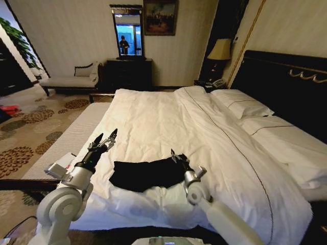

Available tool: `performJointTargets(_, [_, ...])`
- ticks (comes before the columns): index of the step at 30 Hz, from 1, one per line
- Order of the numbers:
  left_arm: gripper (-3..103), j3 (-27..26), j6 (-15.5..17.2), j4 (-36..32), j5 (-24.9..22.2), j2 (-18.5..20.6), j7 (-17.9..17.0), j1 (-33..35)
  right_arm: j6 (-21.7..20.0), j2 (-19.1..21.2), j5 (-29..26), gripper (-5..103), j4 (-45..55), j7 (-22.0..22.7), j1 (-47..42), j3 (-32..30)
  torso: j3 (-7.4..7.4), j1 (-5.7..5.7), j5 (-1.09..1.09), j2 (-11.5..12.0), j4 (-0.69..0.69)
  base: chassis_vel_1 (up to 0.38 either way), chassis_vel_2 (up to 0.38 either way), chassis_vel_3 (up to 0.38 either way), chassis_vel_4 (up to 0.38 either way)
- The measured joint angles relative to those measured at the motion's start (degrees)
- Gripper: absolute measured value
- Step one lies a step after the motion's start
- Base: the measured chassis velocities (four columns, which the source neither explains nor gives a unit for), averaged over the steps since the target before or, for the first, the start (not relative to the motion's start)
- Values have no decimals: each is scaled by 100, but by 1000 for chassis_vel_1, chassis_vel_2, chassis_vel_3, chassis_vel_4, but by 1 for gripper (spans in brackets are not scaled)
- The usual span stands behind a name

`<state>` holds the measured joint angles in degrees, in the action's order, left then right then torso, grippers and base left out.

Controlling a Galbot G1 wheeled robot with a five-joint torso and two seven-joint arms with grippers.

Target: Fold the clothes on the bed.

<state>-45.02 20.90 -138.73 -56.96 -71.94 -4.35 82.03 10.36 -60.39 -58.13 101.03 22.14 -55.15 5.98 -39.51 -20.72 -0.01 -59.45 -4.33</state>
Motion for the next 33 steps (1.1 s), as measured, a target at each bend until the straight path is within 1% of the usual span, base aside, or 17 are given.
performJointTargets(2, [100,-41,0,-8,-11,-23,-8,29,23,-207,0,100,-312,-118,279,236,0,0,0,0,0,0,0,0,0])
performJointTargets(3, [100,-41,0,-8,-11,-23,-8,29,23,-207,0,100,-312,-118,279,236,0,0,0,0,0,0,0,0,0])
performJointTargets(4, [100,-63,0,-15,-20,-35,-12,44,29,-350,1,100,-475,-154,406,328,0,0,2,0,1,0,0,0,0])
performJointTargets(5, [100,-106,0,-25,-35,-59,-21,70,41,-661,8,100,-721,-190,596,470,0,0,1,0,1,0,0,0,0])
performJointTargets(6, [100,-131,2,-29,-39,-73,-31,82,49,-840,23,100,-853,-215,686,544,-1,0,2,0,3,0,0,0,0])
performJointTargets(7, [100,-150,6,-33,-42,-79,-40,89,57,-951,40,100,-941,-233,742,588,-1,0,0,0,3,0,0,0,0])
performJointTargets(8, [100,-150,6,-33,-42,-79,-40,89,57,-951,40,100,-941,-233,742,588,-1,0,0,0,3,0,0,0,0])
performJointTargets(10, [100,-188,14,-58,-54,-86,-58,102,80,-1203,109,100,-1209,-318,876,703,0,0,-1,0,3,0,0,0,0])
performJointTargets(11, [100,-217,18,-81,-75,-86,-63,111,99,-1310,150,100,-1361,-376,934,741,0,0,-1,0,0,0,0,0,0])
performJointTargets(17, [100,-349,26,-155,-157,-32,-80,171,143,-1542,247,100,-1864,-510,1072,761,0,0,0,0,-1,0,0,0,0])
performJointTargets(23, [100,-355,30,-156,-170,-68,-89,172,146,-1605,284,100,-1930,-547,1014,755,0,0,0,0,0,0,0,0,0])
performJointTargets(29, [100,-244,38,-158,-88,-234,-90,191,213,-1784,480,100,-2040,-632,767,708,0,0,1,0,0,0,0,0,0])
performJointTargets(33, [100,-250,39,-172,-81,-231,-89,214,243,-1811,537,100,-2000,-650,621,691,0,0,1,0,1,0,0,0,0])
